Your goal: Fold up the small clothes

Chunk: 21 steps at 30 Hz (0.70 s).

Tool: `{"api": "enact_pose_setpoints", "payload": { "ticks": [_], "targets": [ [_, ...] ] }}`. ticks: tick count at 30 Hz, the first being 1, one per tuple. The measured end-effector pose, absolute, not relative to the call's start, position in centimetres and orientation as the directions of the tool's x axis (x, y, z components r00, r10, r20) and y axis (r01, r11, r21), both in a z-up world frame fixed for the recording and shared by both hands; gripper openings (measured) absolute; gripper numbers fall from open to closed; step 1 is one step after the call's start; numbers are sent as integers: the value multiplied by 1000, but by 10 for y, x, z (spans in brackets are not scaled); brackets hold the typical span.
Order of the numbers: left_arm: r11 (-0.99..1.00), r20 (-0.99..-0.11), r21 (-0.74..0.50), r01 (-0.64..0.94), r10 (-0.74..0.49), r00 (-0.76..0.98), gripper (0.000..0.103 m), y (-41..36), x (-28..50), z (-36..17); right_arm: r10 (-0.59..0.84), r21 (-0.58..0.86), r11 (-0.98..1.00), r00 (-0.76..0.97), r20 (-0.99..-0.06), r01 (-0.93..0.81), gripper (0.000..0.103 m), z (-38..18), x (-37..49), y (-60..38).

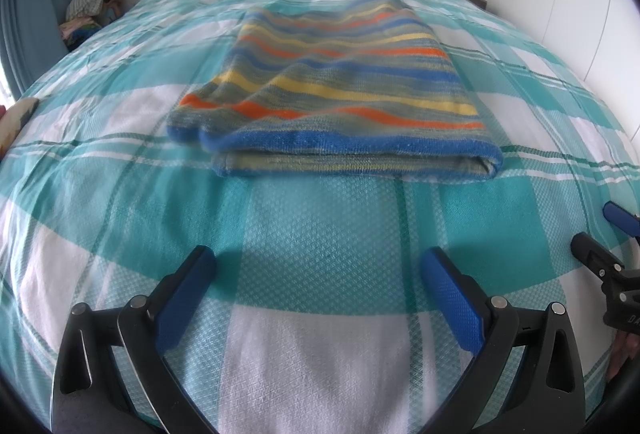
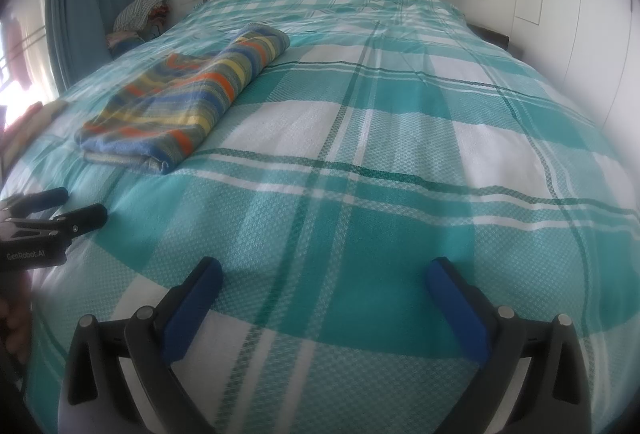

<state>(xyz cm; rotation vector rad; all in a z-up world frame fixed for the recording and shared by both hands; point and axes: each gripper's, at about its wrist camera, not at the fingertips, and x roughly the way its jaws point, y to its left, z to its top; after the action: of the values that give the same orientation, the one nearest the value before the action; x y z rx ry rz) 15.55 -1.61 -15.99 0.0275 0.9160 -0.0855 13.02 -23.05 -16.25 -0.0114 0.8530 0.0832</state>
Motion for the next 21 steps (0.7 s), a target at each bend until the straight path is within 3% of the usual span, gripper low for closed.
{"api": "enact_pose_setpoints", "payload": {
  "ticks": [21],
  "targets": [
    [995,-792,-34,90,-82,605,102,-12,154,-157,69,23,997,655,-752,-78,102,-162,130,-231]
  ]
}}
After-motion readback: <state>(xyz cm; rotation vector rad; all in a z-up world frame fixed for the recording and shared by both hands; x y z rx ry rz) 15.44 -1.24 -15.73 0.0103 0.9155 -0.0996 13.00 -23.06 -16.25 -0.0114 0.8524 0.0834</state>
